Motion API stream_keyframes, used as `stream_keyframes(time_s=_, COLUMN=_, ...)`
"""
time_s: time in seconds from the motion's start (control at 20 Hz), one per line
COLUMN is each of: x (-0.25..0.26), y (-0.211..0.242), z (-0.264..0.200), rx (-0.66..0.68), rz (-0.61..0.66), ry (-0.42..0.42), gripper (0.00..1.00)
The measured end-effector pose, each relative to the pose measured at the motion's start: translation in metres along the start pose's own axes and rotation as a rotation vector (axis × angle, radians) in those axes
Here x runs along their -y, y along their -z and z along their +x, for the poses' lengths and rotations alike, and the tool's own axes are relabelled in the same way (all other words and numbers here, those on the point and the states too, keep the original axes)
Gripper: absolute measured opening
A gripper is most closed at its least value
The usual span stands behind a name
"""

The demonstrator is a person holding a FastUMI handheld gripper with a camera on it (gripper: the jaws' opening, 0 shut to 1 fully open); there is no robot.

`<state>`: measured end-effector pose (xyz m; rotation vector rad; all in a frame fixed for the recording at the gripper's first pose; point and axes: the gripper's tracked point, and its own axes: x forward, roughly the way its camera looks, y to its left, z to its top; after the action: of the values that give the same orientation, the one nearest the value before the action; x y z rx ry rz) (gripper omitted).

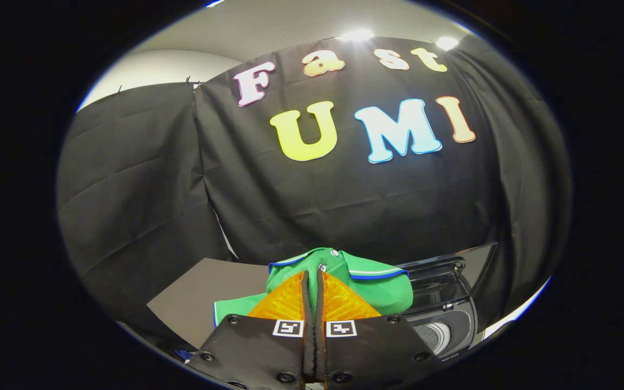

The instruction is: Put the clothes into the washing machine and then close the washing machine lid.

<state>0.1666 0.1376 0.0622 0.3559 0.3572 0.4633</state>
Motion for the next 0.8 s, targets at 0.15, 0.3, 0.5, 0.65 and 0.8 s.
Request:
stream_keyframes(time_s=0.15, x=0.023, y=-0.001, z=-0.007, rx=0.002, rz=0.001, ry=0.019, gripper=0.01)
stream_keyframes(time_s=0.3, x=0.042, y=-0.001, z=-0.014, rx=0.001, rz=0.008, ry=0.035, gripper=0.01)
stream_keyframes(time_s=0.5, x=0.068, y=0.002, z=-0.022, rx=-0.008, rz=0.021, ry=0.054, gripper=0.01)
stream_keyframes(time_s=0.65, x=0.084, y=0.006, z=-0.025, rx=-0.014, rz=0.019, ry=0.064, gripper=0.01)
stream_keyframes(time_s=0.8, x=0.096, y=0.014, z=-0.025, rx=-0.024, rz=0.021, ry=0.069, gripper=0.01)
